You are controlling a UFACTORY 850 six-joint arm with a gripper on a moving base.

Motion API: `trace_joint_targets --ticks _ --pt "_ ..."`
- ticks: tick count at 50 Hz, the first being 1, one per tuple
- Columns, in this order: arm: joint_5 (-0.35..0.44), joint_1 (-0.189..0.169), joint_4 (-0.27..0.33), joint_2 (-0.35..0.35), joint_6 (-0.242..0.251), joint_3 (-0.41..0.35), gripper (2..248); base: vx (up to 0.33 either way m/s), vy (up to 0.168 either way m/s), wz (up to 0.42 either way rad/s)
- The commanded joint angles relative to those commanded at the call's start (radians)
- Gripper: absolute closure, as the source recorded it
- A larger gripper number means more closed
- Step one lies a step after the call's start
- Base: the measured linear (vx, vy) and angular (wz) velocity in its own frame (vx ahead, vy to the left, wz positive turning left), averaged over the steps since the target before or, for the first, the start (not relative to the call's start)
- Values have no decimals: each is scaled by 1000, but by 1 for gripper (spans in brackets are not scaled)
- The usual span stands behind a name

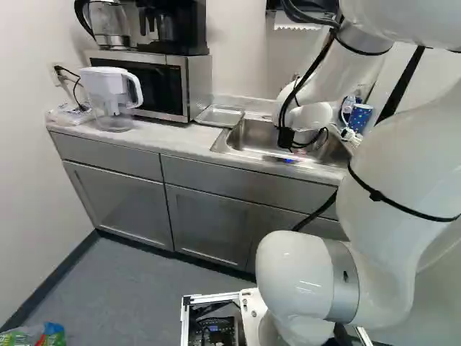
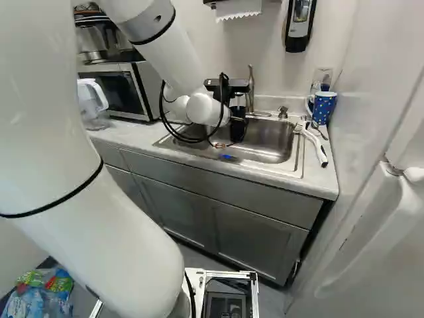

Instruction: Rinse the cup and place it in the tray

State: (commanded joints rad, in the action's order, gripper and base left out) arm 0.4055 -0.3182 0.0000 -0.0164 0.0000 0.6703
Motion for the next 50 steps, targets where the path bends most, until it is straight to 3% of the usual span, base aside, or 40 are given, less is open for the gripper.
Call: trace_joint_targets --ticks 50 --pt "0 0 0 0 0 0 128 0 0 0"
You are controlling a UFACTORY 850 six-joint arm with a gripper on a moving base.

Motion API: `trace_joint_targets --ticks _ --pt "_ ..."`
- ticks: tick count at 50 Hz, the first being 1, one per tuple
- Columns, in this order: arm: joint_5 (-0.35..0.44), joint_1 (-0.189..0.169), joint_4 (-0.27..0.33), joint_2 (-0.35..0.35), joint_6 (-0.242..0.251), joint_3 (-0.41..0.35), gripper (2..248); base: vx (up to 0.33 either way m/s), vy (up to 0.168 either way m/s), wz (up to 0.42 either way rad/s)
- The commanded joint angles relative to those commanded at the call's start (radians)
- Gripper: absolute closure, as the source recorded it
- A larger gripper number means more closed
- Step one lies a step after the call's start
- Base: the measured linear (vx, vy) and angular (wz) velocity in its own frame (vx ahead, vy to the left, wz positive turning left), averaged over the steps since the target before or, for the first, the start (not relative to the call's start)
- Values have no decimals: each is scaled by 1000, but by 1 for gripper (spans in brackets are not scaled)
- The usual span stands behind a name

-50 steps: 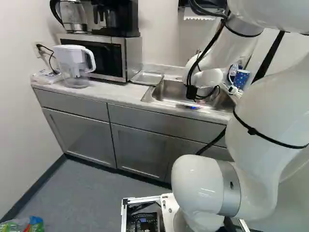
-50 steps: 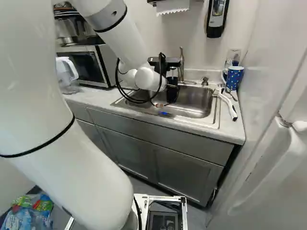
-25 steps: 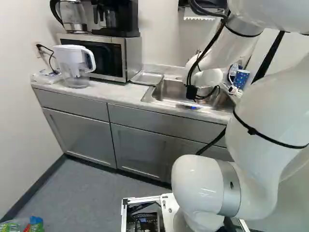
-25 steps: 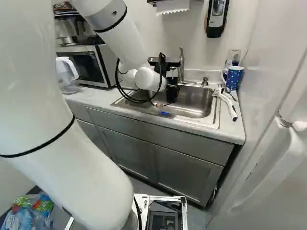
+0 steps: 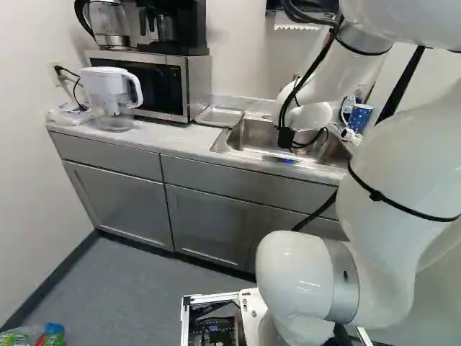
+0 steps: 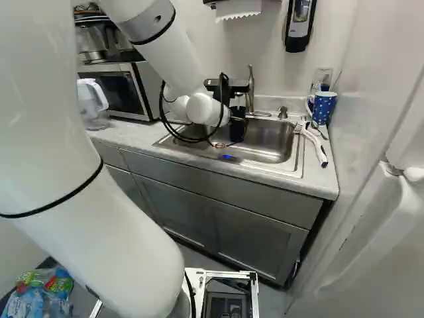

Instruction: Rinse the cup and place it in the tray

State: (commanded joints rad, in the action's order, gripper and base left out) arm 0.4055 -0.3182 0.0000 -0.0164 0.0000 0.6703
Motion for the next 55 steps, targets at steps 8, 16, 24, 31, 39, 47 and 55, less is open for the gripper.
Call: trace_joint_targets --ticks 8,16,24,31,39,47,55 --pt "0 0 0 0 0 0 128 0 0 0" --pt "0 0 0 0 0 0 128 0 0 0" --pt "0 0 0 0 0 0 128 0 0 0" --pt "0 0 0 0 0 0 128 0 0 0" --pt "0 0 0 0 0 0 128 0 0 0" --pt "0 0 0 0 0 0 128 0 0 0" --pt "0 0 0 0 0 0 128 0 0 0"
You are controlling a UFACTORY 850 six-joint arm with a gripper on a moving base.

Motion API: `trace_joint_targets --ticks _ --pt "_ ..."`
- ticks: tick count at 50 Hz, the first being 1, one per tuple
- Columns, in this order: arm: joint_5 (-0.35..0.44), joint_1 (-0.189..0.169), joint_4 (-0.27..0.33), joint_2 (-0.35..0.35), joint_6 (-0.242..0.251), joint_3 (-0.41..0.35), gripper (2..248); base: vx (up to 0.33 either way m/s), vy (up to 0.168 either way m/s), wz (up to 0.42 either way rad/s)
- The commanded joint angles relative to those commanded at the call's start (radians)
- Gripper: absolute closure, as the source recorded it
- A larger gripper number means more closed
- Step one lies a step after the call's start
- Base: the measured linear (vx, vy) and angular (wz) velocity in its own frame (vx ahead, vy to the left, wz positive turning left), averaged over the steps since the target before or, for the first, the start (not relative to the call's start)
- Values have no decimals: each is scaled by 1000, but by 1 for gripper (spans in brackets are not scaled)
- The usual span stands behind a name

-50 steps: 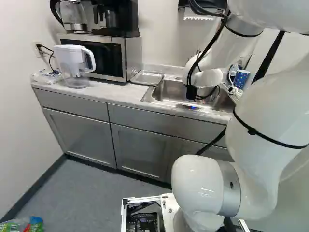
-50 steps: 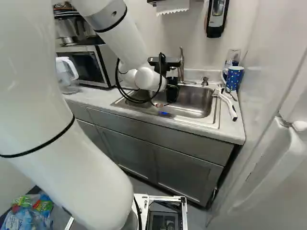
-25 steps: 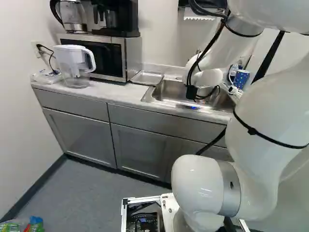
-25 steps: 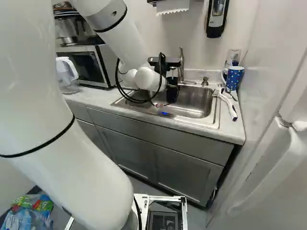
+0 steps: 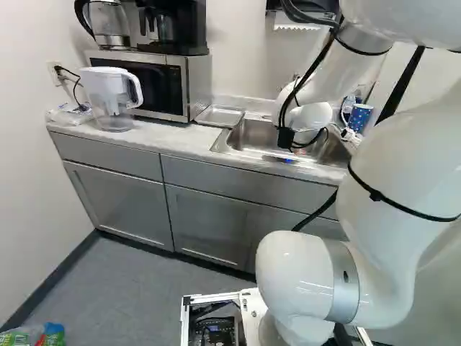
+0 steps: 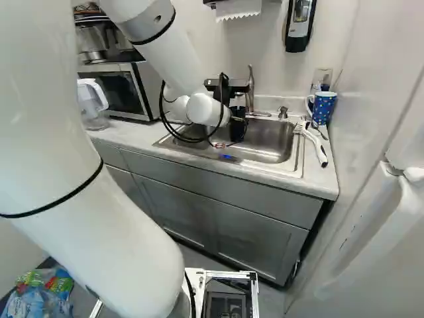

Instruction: Rinse the cup and place it in the tray

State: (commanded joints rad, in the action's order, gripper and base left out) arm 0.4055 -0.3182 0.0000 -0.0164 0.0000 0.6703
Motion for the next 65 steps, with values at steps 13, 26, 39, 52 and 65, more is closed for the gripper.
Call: trace_joint_targets --ticks 13,26,39,52,65 --pt "0 0 0 0 0 0 128 0 0 0" --pt "0 0 0 0 0 0 128 0 0 0" --pt "0 0 0 0 0 0 128 0 0 0" --pt "0 0 0 0 0 0 128 0 0 0" --pt "0 0 0 0 0 0 128 0 0 0"
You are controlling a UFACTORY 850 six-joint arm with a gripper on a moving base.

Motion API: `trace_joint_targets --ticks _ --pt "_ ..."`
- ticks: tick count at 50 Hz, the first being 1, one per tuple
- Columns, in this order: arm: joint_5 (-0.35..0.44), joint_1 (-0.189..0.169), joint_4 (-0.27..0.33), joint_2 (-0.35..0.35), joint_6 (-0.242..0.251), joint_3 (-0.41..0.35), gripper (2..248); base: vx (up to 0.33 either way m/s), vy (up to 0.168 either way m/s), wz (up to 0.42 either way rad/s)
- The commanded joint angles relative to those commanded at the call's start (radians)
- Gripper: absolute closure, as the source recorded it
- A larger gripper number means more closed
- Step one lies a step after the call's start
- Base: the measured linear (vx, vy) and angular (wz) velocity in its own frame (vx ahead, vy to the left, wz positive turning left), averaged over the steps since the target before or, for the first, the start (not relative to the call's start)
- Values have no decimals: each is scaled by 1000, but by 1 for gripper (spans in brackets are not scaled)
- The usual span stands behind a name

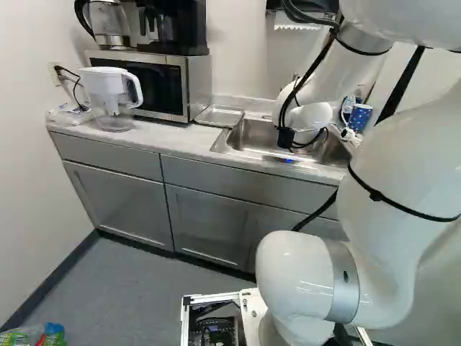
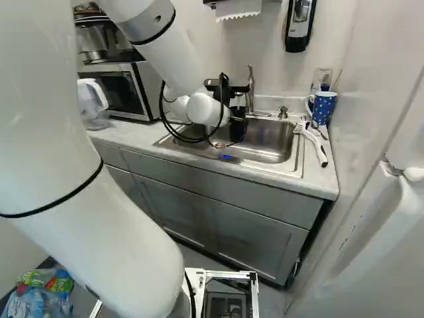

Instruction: Rinse the cup and place it in the tray

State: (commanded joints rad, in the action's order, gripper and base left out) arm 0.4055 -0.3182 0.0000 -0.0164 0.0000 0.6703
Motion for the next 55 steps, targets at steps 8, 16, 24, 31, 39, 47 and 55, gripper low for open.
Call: trace_joint_targets --ticks 8,16,24,31,39,47,55 --pt "0 0 0 0 0 0 128 0 0 0" --pt "0 0 0 0 0 0 128 0 0 0" --pt "0 0 0 0 0 0 128 0 0 0" --pt "0 0 0 0 0 0 128 0 0 0" --pt "0 0 0 0 0 0 128 0 0 0" --pt "0 0 0 0 0 0 128 0 0 0" --pt "0 0 0 0 0 0 128 0 0 0"
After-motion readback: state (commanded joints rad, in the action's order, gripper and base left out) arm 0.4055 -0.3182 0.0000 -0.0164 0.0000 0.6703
